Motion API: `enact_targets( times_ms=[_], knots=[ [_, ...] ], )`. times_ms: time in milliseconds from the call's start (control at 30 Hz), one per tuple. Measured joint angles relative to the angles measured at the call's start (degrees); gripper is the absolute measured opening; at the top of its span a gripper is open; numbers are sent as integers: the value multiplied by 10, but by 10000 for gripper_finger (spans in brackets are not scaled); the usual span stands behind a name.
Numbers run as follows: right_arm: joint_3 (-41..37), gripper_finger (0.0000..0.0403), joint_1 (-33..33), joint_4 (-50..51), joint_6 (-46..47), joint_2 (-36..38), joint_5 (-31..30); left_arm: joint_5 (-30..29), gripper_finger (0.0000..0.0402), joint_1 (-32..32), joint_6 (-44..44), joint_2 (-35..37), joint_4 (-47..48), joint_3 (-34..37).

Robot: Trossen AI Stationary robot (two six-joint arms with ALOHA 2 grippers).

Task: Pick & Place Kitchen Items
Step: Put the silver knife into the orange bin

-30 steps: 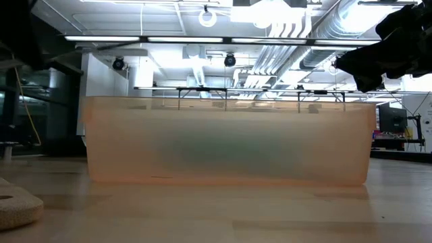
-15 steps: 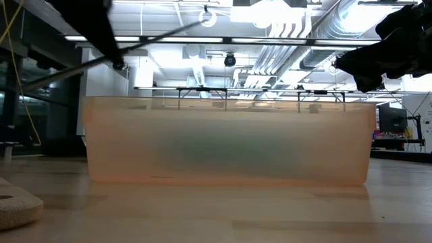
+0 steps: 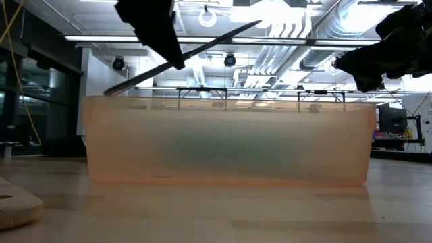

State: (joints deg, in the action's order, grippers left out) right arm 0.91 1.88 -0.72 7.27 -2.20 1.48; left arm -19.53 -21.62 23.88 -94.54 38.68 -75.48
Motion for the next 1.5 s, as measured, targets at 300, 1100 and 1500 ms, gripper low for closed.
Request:
enact_targets(
  times_ms=[300,1100,1500],
  knots=[
    [0,149,0,0,0,0,0,28,31,41,-209,-18,-20,-1],
    [0,149,0,0,0,-19,1,96,31,74,-337,-158,11,-128],
    [0,149,0,0,0,-22,1,94,31,74,-342,-182,29,-129]
  ],
)
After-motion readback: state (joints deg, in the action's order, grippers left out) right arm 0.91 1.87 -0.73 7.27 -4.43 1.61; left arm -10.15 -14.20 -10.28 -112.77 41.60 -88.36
